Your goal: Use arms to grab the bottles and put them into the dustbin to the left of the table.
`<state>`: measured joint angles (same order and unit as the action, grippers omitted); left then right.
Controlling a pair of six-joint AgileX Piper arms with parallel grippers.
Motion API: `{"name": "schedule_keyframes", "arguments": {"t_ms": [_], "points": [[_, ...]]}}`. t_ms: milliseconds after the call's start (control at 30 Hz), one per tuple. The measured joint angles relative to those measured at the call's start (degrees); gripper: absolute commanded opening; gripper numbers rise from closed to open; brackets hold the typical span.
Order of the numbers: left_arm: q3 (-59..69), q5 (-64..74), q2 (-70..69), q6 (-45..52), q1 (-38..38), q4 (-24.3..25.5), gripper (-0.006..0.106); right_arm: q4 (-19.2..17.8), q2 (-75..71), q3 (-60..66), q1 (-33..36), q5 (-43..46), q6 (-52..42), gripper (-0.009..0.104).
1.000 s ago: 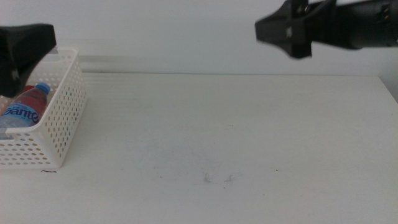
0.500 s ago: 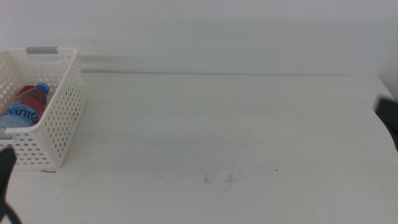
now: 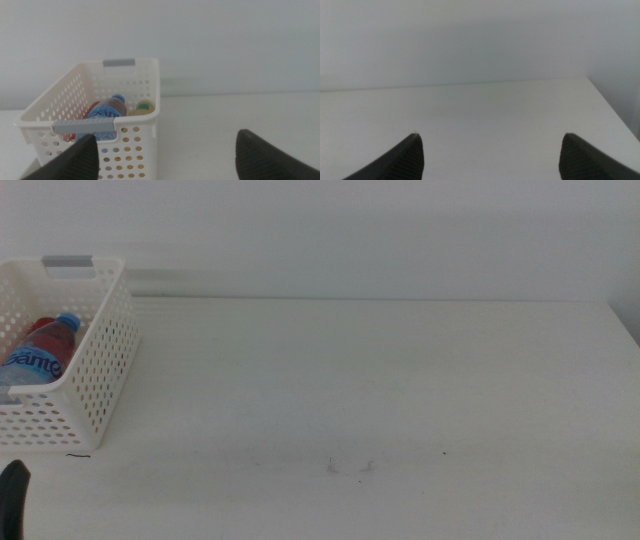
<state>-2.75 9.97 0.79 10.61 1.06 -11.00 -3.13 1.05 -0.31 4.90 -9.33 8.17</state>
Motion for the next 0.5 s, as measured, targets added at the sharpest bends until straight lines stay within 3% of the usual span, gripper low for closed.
{"name": "schedule_keyframes", "arguments": {"t_ms": [500], "points": [[2.8,-2.7,-0.5,0.0,0.0,0.9,0.094,-0.6,-0.8,0.1,-0.2,-2.0,0.1,0.086]]}}
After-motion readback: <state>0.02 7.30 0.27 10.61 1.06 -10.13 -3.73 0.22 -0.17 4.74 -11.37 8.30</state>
